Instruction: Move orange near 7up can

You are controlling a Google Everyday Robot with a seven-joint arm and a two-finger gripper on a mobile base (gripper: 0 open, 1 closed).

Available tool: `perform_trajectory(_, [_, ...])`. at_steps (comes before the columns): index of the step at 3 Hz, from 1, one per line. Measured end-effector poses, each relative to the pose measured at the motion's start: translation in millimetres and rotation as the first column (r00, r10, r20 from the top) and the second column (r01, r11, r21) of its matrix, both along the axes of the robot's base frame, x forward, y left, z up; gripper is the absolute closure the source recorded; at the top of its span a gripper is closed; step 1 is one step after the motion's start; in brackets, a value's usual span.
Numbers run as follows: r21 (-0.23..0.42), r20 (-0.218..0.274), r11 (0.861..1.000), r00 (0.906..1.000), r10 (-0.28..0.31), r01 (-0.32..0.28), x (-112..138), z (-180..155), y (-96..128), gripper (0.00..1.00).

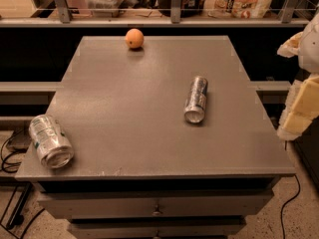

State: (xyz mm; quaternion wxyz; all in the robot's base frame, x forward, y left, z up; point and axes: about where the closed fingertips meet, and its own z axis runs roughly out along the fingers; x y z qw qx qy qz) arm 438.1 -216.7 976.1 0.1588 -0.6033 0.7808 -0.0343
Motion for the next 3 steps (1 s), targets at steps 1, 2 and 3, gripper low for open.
perform_trajectory(1, [0.007, 0.004, 1.0, 1.0, 0.001, -0.001, 1, 0, 0, 0.0])
perform_trajectory(2, [0.027, 0.015, 1.0, 0.9999, 0.002, -0.002, 5, 0, 1, 0.0])
perform_trajectory(3, [0.144, 0.054, 0.989, 0.9985, 0.011, -0.019, 32, -6, 19, 0.0])
